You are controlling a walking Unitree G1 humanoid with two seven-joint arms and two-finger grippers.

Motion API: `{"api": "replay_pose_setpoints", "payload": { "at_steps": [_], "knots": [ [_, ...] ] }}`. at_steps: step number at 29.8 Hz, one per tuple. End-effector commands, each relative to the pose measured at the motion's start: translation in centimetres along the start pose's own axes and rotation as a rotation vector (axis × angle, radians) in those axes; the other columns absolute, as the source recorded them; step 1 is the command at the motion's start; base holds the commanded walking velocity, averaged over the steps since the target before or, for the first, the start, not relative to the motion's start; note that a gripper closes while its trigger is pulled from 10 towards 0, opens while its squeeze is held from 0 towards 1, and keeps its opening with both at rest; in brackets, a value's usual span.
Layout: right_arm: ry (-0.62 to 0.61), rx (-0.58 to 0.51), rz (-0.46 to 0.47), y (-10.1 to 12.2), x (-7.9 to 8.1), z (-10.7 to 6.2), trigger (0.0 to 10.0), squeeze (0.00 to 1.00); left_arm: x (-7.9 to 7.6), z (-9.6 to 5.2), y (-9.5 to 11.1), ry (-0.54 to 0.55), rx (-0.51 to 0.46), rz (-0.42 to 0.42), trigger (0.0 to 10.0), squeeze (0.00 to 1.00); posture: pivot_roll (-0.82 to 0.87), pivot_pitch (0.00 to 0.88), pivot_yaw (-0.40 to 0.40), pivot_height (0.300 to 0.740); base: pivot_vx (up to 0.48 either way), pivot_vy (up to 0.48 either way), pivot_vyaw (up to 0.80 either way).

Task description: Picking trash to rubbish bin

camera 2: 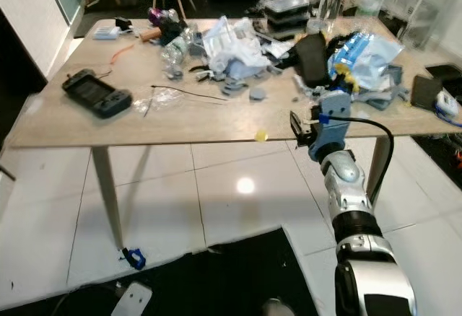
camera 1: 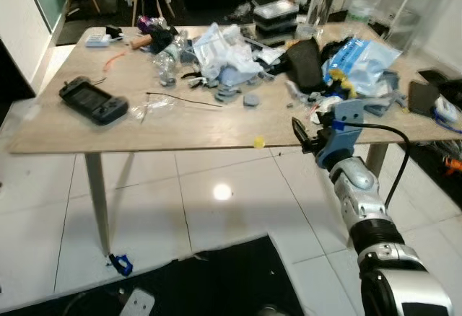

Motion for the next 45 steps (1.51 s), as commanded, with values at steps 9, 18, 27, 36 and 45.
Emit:
{"api": "replay_pose_setpoints", "payload": {
  "at_steps": [9,18,27,36,45],
  "knots": [
    [0.161,-0.113,-0.020,2.2,4.1,0.1,10.0,0.00,-2.1,-0.1,-1.2,-0.049,0.023,0.007,10.0,0.00,0.00,0.088,0.017,0.740,0.303,0.000,-0.18],
    [0.563,-0.217,0.036,4.1,10.2,-2.8,10.0,0.00,-2.1,-0.1,-1.2,-0.066,0.030,0.025,10.0,0.00,0.00,0.091,0.017,0.740,0.000,0.000,0.00],
    [0.771,-0.229,0.012,5.0,10.9,-5.7,10.0,0.00,-2.2,-0.1,-1.3,-0.080,0.035,0.037,10.0,0.00,0.00,0.091,0.017,0.740,0.000,0.000,0.00],
    [0.766,-0.143,-0.082,3.3,11.2,-7.0,10.0,0.00,-2.3,-0.1,-1.2,-0.086,0.033,0.040,10.0,0.00,0.00,0.091,0.017,0.740,0.000,0.000,0.00],
    [0.698,-0.118,-0.062,2.4,11.9,-6.5,10.0,0.00,-2.4,-0.1,-1.2,-0.093,0.033,0.051,10.0,0.00,0.00,0.091,0.017,0.740,0.000,0.000,0.00]
  ]
}}
Point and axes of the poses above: a point about 5 cm out from each wrist's last joint towards the gripper, its own z axis pointing out of the wrist towards the gripper, its own y axis along the axis of the wrist's last joint, x = y × z, the point moved 5 cm from there along z, pointing out of the wrist towards the gripper, and after that the axes turned 14 degrees about -z, right-handed, at the moved point
